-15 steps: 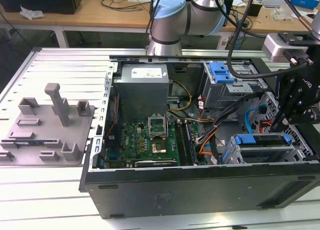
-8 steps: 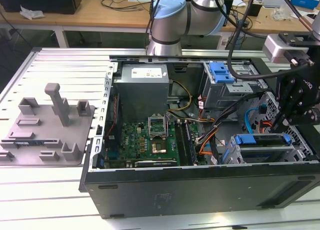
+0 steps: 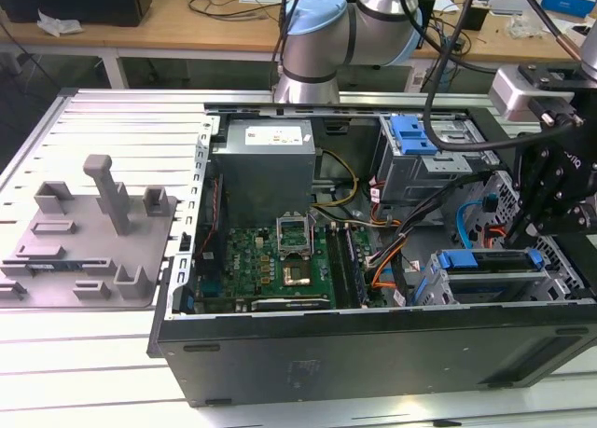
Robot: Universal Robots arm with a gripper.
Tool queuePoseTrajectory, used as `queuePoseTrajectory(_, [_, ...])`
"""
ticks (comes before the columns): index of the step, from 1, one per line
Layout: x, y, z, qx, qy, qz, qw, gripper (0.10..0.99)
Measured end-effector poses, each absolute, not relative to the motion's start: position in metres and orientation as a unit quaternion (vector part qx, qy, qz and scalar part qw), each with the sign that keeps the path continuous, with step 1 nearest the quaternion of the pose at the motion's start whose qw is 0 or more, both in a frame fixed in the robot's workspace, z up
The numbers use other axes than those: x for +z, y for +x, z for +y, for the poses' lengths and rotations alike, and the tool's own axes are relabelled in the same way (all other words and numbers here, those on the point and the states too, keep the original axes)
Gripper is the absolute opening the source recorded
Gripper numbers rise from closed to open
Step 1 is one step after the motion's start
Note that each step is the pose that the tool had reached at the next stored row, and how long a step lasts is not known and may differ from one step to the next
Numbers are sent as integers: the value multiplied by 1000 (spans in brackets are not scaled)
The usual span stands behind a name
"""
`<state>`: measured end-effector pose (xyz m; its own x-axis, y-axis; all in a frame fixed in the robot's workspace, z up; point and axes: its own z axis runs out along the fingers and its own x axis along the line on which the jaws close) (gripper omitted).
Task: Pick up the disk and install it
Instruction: 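Insert the first disk wire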
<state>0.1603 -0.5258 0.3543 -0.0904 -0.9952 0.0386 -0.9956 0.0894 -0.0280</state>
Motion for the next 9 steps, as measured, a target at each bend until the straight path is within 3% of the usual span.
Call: queuePoseTrajectory(9, [351, 160, -526, 23, 675, -737, 5, 165])
